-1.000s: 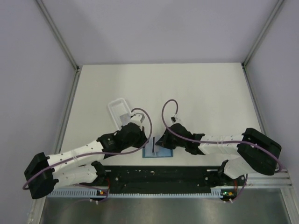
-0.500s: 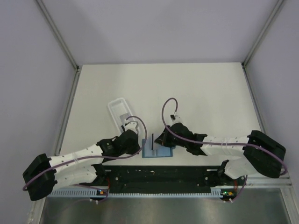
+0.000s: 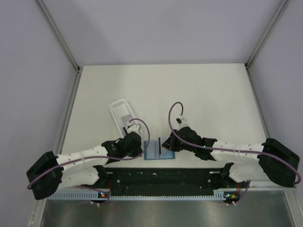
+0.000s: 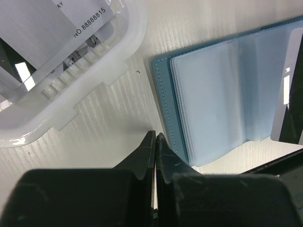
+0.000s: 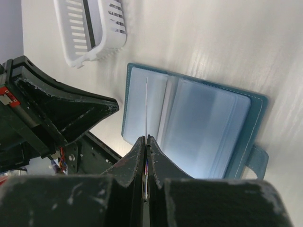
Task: Put the credit cards into the card holder
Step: Turn over the card slot in the card holder, then insert the credit card into the card holder.
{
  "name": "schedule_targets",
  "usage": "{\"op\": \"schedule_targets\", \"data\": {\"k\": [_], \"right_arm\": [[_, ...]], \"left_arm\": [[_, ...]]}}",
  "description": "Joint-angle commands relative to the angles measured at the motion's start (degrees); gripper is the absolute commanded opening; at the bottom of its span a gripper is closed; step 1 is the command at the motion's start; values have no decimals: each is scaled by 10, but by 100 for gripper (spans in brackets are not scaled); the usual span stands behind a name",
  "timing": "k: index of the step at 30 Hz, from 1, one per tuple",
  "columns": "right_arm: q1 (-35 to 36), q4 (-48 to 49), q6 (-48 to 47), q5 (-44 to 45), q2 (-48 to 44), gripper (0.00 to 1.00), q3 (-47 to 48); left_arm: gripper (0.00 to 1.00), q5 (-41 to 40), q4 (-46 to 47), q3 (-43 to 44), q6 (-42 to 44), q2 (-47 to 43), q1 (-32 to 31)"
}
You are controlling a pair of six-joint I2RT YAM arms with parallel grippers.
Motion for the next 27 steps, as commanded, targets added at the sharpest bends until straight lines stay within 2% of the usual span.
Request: {"op": "schedule_targets", "data": {"k": [1, 11, 27], "right_arm": [[4, -17, -1, -4, -12, 0, 6], [-33, 92, 50, -83, 36, 0, -41], [-48, 187, 84, -117, 107, 0, -64]], "left_arm": [[0, 8, 36, 0, 0, 10, 2], [0, 16, 45, 1, 3, 24, 2], [0, 27, 58, 3, 5, 44, 2]]}}
